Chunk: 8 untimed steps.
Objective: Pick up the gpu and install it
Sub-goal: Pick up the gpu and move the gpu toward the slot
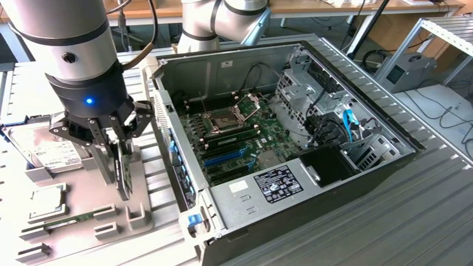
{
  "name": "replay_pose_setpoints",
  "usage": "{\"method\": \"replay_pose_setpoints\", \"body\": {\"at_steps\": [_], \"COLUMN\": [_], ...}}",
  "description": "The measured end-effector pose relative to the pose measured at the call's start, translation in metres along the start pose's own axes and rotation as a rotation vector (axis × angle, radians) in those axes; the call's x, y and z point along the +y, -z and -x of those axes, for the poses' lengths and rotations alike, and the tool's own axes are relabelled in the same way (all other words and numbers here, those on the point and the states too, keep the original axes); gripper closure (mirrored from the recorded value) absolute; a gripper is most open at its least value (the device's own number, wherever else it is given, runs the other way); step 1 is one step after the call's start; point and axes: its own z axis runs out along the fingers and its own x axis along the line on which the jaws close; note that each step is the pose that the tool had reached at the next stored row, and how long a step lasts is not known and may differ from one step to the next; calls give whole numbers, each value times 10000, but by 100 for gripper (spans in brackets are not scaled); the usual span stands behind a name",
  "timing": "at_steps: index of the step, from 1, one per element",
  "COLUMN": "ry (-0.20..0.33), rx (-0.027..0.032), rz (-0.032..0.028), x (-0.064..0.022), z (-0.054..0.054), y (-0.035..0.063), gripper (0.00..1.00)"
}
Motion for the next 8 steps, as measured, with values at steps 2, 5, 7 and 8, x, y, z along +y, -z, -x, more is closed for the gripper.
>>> {"method": "replay_pose_setpoints", "body": {"at_steps": [2, 5, 7, 8], "ry": [0, 0, 0, 0], "rx": [0, 0, 0, 0], "rz": [0, 0, 0, 0], "x": [0, 1, 2, 2], "z": [0, 1, 1, 1], "y": [6, 13, 47, 53], "gripper": [74, 74, 74, 74]}}
